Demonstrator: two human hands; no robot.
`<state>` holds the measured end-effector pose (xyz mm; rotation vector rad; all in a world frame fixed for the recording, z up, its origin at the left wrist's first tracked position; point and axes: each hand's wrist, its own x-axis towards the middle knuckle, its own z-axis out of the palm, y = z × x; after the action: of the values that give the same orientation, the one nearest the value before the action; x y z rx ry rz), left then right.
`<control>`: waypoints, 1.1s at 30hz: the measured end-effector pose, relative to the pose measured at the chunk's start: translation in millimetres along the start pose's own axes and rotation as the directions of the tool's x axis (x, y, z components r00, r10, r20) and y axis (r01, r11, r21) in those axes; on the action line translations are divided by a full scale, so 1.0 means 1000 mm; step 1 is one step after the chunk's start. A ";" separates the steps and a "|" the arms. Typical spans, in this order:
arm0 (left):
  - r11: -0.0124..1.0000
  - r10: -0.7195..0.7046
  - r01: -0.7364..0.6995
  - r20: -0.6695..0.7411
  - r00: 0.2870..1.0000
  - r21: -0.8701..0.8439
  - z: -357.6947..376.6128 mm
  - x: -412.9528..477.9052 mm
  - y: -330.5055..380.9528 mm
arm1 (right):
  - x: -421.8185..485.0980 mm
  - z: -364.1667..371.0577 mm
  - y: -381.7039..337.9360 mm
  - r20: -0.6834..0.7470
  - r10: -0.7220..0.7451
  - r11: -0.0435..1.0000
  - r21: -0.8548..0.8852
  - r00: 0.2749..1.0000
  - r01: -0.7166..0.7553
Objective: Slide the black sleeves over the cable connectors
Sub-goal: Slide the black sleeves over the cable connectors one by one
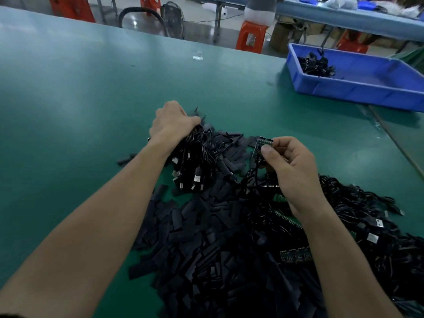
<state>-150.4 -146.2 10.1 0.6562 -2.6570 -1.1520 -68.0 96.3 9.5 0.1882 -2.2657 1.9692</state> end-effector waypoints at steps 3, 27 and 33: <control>0.998 0.062 -0.060 -0.080 0.995 0.026 -0.002 -0.010 0.003 | 0.002 0.000 0.000 0.011 0.037 0.999 0.006 0.999 -0.037; 0.398 0.447 0.240 0.415 0.792 -0.885 0.050 -0.122 0.011 | -0.001 -0.011 -0.001 0.305 0.060 0.982 0.152 0.950 -0.110; 0.373 0.480 0.352 0.503 0.719 -0.859 0.050 -0.118 0.013 | -0.001 -0.016 -0.002 0.304 0.097 0.969 0.189 0.948 -0.160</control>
<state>-65.6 -51.4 -13.2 -0.2328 -1.6641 -2.9553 -66.1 111.5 13.2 0.3871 -2.2833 2.3956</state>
